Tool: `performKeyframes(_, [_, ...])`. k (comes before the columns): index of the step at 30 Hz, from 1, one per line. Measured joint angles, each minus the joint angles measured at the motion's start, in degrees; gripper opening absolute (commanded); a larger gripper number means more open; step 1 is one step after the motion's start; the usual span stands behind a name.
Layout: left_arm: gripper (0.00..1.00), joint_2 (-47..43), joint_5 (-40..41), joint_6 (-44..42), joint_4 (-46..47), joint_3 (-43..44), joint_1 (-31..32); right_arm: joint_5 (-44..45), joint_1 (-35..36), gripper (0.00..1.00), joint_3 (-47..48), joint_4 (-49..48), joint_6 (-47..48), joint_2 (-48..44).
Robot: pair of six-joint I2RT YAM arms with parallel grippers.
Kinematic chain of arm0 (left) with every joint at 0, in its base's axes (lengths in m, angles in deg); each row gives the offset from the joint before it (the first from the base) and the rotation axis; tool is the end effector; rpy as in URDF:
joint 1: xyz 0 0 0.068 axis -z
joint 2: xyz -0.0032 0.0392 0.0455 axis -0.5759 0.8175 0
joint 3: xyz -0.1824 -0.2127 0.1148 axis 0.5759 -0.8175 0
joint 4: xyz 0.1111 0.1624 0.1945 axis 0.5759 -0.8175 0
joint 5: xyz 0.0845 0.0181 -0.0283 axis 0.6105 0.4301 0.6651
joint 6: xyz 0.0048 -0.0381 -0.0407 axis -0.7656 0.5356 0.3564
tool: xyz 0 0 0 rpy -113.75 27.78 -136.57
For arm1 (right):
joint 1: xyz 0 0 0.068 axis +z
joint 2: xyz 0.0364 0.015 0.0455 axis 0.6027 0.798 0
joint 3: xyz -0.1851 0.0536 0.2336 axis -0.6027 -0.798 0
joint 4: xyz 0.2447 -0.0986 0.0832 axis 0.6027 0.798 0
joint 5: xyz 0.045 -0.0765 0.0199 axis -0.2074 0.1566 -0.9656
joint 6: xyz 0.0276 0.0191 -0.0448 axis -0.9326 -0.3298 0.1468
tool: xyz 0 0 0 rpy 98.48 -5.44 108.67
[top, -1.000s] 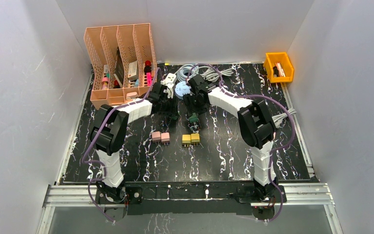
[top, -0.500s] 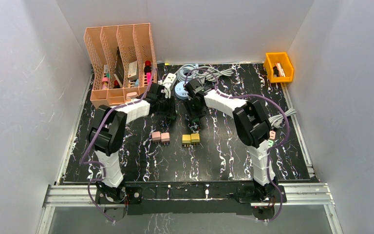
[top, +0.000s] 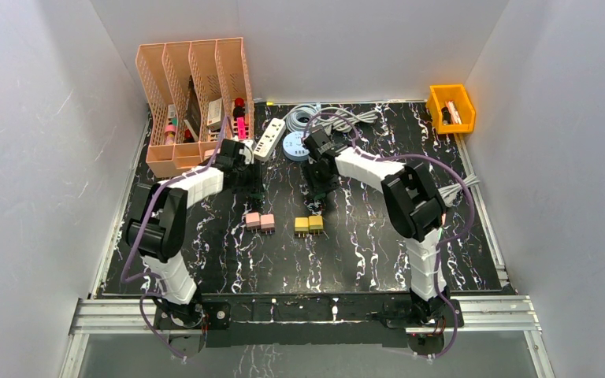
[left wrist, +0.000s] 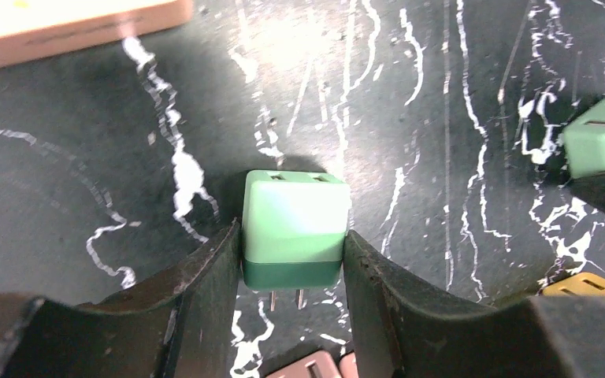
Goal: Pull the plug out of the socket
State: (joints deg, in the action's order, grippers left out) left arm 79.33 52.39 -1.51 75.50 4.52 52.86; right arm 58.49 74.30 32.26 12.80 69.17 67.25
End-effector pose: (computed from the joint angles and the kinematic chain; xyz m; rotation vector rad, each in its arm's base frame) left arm 0.3736 -0.1256 0.1919 0.1548 2.4314 -0.4441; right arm 0.3782 0.2850 0.1918 -0.5291 2.6319 0.2183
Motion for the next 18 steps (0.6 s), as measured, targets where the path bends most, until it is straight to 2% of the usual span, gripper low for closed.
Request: performKeyframes(18, [0.31, -13.25, 1.86, 2.05, -5.25, -11.13, -8.68, -4.39, -5.14, 0.38, -12.63, -3.17, -2.64, -8.41])
